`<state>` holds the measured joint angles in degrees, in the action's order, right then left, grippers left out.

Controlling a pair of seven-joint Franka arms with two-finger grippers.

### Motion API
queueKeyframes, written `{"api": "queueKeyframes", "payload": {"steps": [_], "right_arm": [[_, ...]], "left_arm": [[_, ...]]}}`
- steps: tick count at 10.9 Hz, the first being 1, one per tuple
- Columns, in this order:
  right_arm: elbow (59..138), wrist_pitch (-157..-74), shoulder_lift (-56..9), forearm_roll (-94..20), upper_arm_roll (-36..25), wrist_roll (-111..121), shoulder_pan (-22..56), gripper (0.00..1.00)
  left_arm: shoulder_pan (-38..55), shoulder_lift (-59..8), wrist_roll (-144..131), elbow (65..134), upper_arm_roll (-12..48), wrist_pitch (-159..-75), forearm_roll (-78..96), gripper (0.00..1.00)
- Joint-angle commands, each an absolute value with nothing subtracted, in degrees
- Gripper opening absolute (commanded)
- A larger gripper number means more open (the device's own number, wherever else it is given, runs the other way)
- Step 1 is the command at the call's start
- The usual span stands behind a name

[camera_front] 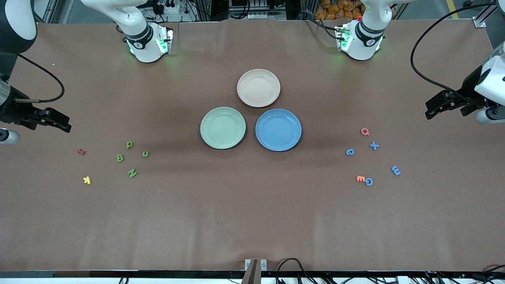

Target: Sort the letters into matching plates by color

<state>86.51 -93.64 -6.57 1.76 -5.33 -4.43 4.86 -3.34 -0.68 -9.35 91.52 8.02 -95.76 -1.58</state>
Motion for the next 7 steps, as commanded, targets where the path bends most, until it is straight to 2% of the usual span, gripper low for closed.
{"api": "queueKeyframes", "payload": {"steps": [1,7], "right_arm": [[86.2,-93.1,-6.5,1.8,-5.4,-5.4,5.0,1.0],[86.4,-93.0,-6.5,1.8,-5.4,-5.4,5.1,1.0]], "left_arm": [[-3.6,-0.5,-8.4,91.1,8.0,-95.8,-1.9,1.0],[-5.3,-1.7,-8.3,91.5,8.1,-96.1,-2.0,1.0]]}}
